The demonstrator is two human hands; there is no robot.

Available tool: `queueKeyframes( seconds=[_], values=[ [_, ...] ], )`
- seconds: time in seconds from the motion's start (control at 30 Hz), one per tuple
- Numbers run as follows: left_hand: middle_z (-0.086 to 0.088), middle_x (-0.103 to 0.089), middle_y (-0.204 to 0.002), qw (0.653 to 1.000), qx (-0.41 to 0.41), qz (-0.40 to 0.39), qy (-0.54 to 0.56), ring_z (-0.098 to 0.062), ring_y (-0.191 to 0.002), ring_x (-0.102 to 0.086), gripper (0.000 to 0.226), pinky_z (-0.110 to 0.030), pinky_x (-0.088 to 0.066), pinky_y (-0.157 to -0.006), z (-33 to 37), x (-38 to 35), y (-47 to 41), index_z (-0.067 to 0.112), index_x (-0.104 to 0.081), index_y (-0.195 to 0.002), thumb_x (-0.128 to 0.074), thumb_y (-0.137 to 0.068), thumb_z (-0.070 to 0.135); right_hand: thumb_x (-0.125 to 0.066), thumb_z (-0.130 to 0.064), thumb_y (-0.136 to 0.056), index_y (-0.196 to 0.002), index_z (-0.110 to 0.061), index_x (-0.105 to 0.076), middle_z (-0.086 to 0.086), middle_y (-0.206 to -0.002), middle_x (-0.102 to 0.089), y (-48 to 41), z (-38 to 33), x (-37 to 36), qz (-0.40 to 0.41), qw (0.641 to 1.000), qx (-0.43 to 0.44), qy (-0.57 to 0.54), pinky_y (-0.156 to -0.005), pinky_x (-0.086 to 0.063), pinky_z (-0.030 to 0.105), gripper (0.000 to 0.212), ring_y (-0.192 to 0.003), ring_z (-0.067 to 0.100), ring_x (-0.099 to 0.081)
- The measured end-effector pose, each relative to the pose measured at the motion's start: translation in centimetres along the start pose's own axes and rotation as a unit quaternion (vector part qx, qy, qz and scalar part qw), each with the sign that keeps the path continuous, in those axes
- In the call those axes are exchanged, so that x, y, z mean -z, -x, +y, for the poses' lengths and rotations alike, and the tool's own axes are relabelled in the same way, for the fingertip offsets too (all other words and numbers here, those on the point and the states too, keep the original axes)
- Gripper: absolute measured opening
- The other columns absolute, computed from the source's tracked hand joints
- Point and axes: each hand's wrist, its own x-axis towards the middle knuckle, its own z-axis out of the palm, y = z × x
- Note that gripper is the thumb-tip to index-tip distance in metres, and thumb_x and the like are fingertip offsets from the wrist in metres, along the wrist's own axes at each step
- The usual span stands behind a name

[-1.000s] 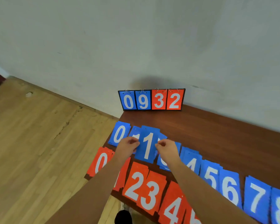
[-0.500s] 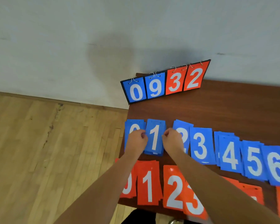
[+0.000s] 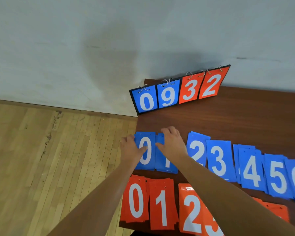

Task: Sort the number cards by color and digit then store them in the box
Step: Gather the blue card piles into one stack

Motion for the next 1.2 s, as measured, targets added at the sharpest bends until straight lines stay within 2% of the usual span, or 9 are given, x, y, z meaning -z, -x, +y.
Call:
queueKeyframes(
  seconds=[0.23, 0.43, 0.53, 0.6, 0.7, 0.8, 0.9, 1.03, 1.2],
  values=[
    [-0.008, -0.049, -0.127, 1.0, -0.008, -0.005, 0.023, -0.025, -0.117, -0.051, 0.063, -0.04, -0.048, -0.099, -1.8, -0.9, -0.9, 0.011, -0.05, -0.129, -0.082, -0.077, 0.028, -0.062, -0.047, -0.087, -0.134, -0.016, -0.047, 0.008, -0.132, -0.045, -3.3, -2.9, -2.1, -0.037, 0.975, 0.096, 0.197, -0.103, -0.035, 0.039, 0.058, -0.12, 0.029, -0.042],
    [-0.006, -0.052, -0.124, 0.999, -0.025, 0.018, 0.037, -0.022, -0.115, -0.049, 0.062, -0.035, -0.048, -0.095, -2.3, -1.4, -0.9, 0.009, -0.052, -0.126, -0.083, -0.076, 0.027, -0.066, -0.032, -0.084, -0.117, -0.013, -0.056, 0.01, -0.121, -0.051, -3.9, -4.8, -2.6, -0.081, 0.978, 0.076, 0.177, -0.102, -0.035, 0.042, 0.04, -0.117, 0.031, -0.044],
    [-0.006, -0.052, -0.122, 0.998, -0.013, 0.014, 0.056, -0.021, -0.115, -0.05, 0.059, -0.036, -0.048, -0.095, -2.6, -1.4, -0.8, 0.009, -0.053, -0.125, -0.081, -0.077, 0.028, -0.062, -0.017, -0.087, -0.105, -0.013, -0.058, 0.007, -0.11, -0.054, -3.7, -5.1, -2.6, -0.096, 0.986, 0.087, 0.102, -0.093, -0.044, 0.037, 0.019, -0.108, 0.026, -0.049],
    [0.0, -0.051, -0.117, 0.997, -0.018, 0.018, 0.073, -0.019, -0.114, -0.048, 0.051, -0.035, -0.047, -0.094, -2.7, -1.0, -0.7, 0.014, -0.055, -0.12, -0.078, -0.079, 0.034, -0.058, -0.013, -0.091, -0.098, -0.014, -0.057, 0.005, -0.101, -0.058, -3.6, -5.2, -2.0, -0.117, 0.991, 0.06, 0.006, -0.075, -0.051, 0.034, 0.008, -0.09, 0.02, -0.055],
    [-0.002, -0.057, -0.106, 0.979, -0.045, -0.003, 0.199, -0.02, -0.099, -0.056, 0.032, -0.032, -0.051, -0.084, -2.7, 0.9, 0.1, 0.016, -0.058, -0.112, -0.07, -0.087, 0.032, -0.063, -0.017, -0.091, -0.09, -0.015, -0.06, 0.002, -0.081, -0.06, -3.4, -5.2, 0.0, -0.105, 0.982, 0.022, -0.153, -0.054, -0.043, 0.027, 0.004, -0.061, 0.013, -0.053],
    [-0.003, -0.07, -0.098, 0.947, -0.058, -0.071, 0.308, -0.019, -0.087, -0.069, 0.02, -0.024, -0.055, -0.068, -1.6, 3.6, 1.3, 0.02, -0.062, -0.115, -0.062, -0.096, 0.027, -0.071, -0.017, -0.087, -0.104, -0.017, -0.066, -0.002, -0.095, -0.067, -3.1, -4.9, 2.0, -0.094, 0.953, -0.017, -0.288, -0.068, -0.055, 0.029, 0.018, -0.08, 0.011, -0.064],
    [0.0, -0.074, -0.105, 0.919, -0.025, -0.09, 0.383, -0.015, -0.09, -0.073, 0.021, -0.03, -0.059, -0.073, -0.6, 4.4, 1.6, 0.022, -0.063, -0.119, -0.061, -0.098, 0.026, -0.074, -0.027, -0.084, -0.122, -0.019, -0.06, -0.004, -0.115, -0.065, -2.5, -4.7, 2.3, -0.056, 0.91, -0.106, -0.397, -0.087, -0.056, 0.032, 0.041, -0.103, 0.01, -0.063],
    [-0.003, -0.072, -0.117, 0.867, 0.034, -0.1, 0.486, -0.024, -0.106, -0.07, 0.033, -0.045, -0.056, -0.091, 0.7, 3.9, 1.9, 0.018, -0.059, -0.129, -0.06, -0.097, 0.014, -0.055, -0.023, -0.098, -0.115, -0.012, -0.062, 0.006, -0.101, -0.068, 0.1, -5.1, 1.8, -0.074, 0.923, -0.14, -0.352, -0.075, -0.057, 0.035, 0.022, -0.086, 0.023, -0.066],
    [0.0, -0.076, -0.103, 0.861, 0.075, -0.121, 0.489, -0.021, -0.097, -0.072, 0.025, -0.042, -0.057, -0.088, 2.0, 3.0, 2.6, 0.02, -0.064, -0.119, -0.058, -0.097, 0.011, -0.045, -0.018, -0.102, -0.131, -0.018, -0.052, -0.007, -0.105, -0.062, 2.8, -4.9, 0.6, -0.071, 0.947, -0.101, -0.296, -0.063, -0.043, 0.011, 0.029, -0.084, 0.004, -0.056]
  ],
)
